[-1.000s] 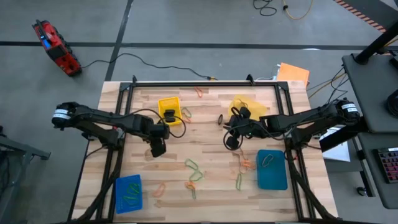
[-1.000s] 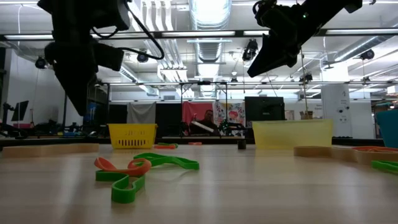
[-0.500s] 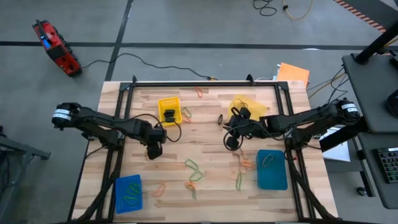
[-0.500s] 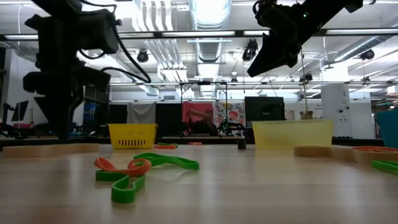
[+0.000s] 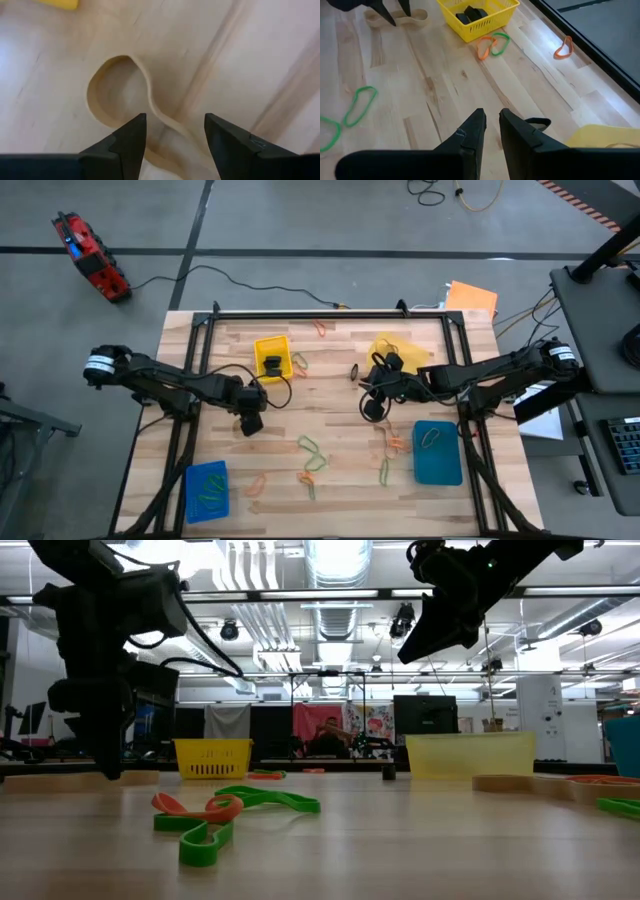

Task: Sort rubber bands into baskets
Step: Put the brown rubber band into the right yellow bin

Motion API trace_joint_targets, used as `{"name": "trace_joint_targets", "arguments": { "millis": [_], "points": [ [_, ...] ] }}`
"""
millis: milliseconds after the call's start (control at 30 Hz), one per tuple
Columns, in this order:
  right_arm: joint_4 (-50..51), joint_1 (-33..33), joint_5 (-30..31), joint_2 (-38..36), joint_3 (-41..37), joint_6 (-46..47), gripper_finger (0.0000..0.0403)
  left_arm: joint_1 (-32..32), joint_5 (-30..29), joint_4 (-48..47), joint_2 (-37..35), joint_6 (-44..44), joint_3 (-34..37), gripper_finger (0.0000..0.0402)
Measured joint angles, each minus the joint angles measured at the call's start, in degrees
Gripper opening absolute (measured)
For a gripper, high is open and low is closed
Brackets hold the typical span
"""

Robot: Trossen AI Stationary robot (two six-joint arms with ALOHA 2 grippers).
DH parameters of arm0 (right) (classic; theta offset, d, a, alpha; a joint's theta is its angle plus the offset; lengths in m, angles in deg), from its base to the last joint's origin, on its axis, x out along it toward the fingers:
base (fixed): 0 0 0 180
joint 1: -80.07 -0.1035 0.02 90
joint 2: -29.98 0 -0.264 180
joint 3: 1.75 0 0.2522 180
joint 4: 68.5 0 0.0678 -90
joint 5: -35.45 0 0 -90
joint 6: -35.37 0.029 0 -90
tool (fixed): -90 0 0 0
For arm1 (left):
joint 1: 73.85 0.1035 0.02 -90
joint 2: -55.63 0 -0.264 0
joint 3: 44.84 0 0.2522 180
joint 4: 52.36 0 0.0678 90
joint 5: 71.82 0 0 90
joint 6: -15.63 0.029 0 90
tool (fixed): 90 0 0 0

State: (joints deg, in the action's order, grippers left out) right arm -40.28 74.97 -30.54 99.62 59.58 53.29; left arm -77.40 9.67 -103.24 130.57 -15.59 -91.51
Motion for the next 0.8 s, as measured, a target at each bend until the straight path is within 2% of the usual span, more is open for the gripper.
{"name": "trace_joint_targets", "arguments": {
  "millis": [133,267,367,500,633,800],
  "points": [
    [0.01,0.00,0.01,0.00,0.00,0.14,0.0054,0.00,-0.05,2.10,0.00,0.00,1.96,0.0171],
    [0.00,0.00,0.00,0.00,0.00,0.14,0.0054,-0.04,0.18,3.84,-0.11,0.11,2.95,0.0138],
    [0.00,0.00,0.00,0.00,0.00,0.14,0.0054,-0.04,0.43,4.29,-0.13,1.33,3.15,0.0094],
    [0.01,0.00,0.00,0.00,0.00,0.06,0.0054,-0.19,0.23,4.15,-0.07,4.60,2.70,0.0017],
    [0.00,0.00,0.00,0.00,0.00,-0.93,0.0054,-1.76,1.18,3.88,-0.49,10.13,0.21,0.0007],
    [-0.15,-0.31,0.00,0.00,0.00,-3.47,0.0054,-4.47,1.98,4.12,-1.05,19.02,-6.15,0.0001]
  ]
}}
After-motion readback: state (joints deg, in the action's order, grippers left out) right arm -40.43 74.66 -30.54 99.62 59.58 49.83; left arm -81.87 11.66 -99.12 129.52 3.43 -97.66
